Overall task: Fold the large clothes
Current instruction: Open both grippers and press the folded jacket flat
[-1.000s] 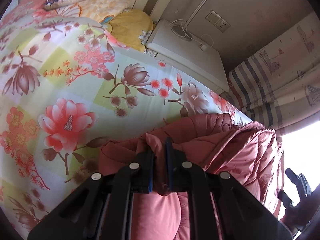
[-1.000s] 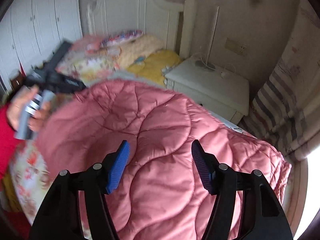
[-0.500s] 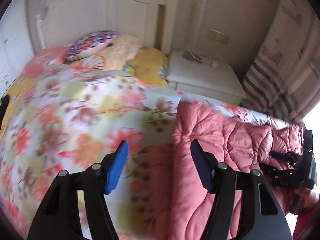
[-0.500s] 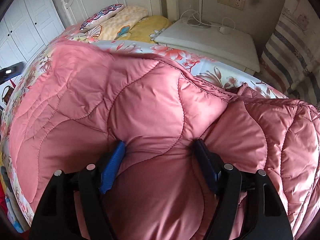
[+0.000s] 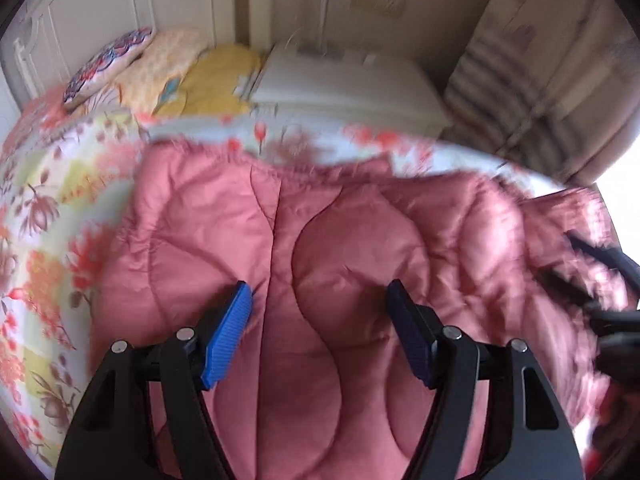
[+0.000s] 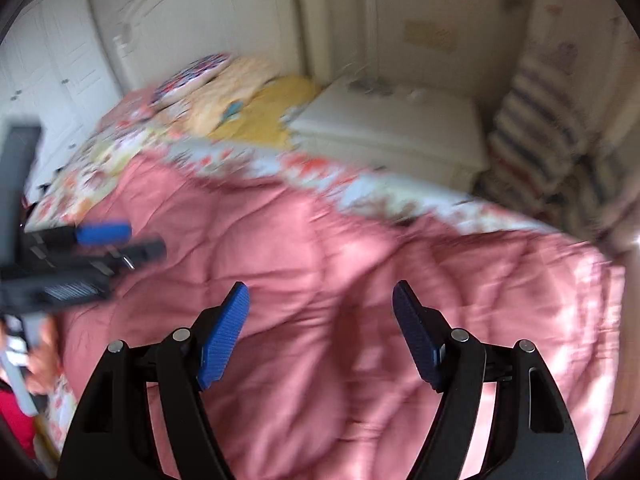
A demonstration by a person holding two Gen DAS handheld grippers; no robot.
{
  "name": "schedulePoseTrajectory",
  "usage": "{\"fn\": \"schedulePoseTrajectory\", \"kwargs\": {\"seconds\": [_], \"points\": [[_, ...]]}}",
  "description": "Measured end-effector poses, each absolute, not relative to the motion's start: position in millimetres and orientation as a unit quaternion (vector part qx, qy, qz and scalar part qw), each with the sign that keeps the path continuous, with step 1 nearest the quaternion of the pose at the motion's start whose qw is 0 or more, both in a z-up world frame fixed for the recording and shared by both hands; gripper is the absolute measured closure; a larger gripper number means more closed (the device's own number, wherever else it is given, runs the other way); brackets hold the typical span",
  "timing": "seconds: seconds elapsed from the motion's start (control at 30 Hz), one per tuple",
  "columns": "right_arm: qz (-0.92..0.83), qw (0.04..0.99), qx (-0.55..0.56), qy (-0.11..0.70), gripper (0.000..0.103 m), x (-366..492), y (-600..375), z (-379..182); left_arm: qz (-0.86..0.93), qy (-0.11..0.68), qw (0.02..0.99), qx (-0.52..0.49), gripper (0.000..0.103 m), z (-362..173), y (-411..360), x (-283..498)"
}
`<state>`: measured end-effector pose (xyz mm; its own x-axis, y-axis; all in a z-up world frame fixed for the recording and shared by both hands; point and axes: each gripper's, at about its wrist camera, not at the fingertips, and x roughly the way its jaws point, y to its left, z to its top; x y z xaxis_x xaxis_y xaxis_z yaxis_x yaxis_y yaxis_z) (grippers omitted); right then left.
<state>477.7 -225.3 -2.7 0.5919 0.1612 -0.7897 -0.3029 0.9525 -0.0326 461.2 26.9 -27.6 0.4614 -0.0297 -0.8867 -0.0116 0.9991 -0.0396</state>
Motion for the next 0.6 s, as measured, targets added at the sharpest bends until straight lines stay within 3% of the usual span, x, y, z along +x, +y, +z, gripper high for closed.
{"fn": "schedulePoseTrajectory", "kwargs": {"seconds": [0.2, 0.3, 0.4, 0.6], "points": [[0.028, 0.867, -0.099, 0.487, 0.031, 511, -260, -38, 0.029, 0.509, 0.860, 0.035, 0.026, -45, 9, 466], [0.052, 0.863, -0.058, 0.499, 0.025, 521, -275, -57, 0.035, 0.507, 0.861, 0.032, 0.024, -47, 9, 467], [0.067, 0.865, -0.031, 0.496, 0.032, 518, -288, -35, 0.035, 0.503, 0.863, 0.034, 0.023, -50, 9, 467], [0.009, 0.881, -0.049, 0.470, 0.028, 490, -336, 1, 0.032, 0.500, 0.865, 0.030, 0.022, -50, 12, 467]]}}
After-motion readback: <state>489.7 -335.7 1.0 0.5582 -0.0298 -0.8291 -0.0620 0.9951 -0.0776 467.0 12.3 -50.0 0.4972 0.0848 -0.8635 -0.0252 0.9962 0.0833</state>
